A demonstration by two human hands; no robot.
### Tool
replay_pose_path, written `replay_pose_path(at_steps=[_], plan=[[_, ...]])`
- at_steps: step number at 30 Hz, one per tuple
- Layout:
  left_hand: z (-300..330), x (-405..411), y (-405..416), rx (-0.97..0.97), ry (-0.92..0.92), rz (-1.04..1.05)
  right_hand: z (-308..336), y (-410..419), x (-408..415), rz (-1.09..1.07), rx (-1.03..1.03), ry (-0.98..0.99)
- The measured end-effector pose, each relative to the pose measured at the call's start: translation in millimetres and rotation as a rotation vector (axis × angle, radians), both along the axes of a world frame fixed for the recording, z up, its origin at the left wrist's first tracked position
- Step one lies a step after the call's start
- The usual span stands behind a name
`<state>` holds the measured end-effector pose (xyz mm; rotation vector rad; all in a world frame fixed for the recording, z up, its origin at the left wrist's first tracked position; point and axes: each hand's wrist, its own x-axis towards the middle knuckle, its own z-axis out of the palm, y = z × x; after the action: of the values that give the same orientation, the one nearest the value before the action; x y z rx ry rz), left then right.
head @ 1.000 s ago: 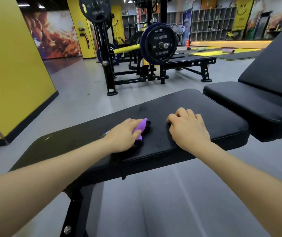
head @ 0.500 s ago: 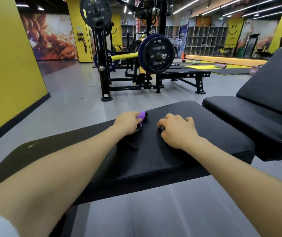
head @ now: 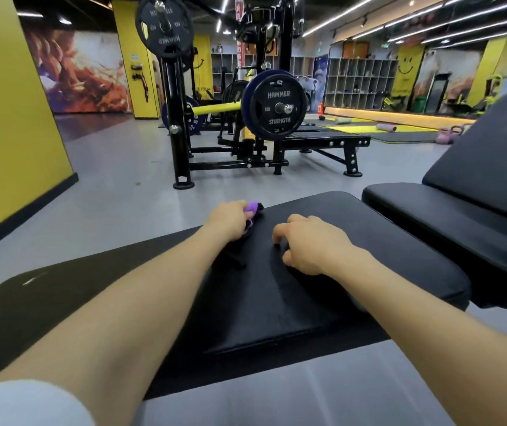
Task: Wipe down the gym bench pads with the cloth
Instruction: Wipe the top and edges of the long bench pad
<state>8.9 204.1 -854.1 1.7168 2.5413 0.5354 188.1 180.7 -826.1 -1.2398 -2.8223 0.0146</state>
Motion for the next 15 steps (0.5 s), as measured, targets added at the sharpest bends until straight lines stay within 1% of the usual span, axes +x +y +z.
replay_pose_path(at_steps=[3, 7, 9, 13, 15], plan=[[1.2, -0.4, -30.7, -0.022, -0.013, -0.036, 1.1, -0.8, 0.0, 0.002, 0.003, -0.018], [-6.5, 3.8, -78.5, 0.021, -0.043, -0.172, 1.5, -0.7, 3.5, 0.007, -0.019, -0.026], [-8.0, 4.2, -68.8, 0.043, -0.035, -0.175, 1.4, 0.3, 2.2, 0.006, -0.026, -0.036], [-6.8, -10.2, -18.6, -0.003, -0.046, -0.063, 4.0, 1.8, 0.2, -0.012, -0.038, -0.048], [-7.4, -15.6, -3.6, -0.04, -0.007, -0.014, 3.9, -0.2, -0.1, -0.018, -0.03, -0.049]])
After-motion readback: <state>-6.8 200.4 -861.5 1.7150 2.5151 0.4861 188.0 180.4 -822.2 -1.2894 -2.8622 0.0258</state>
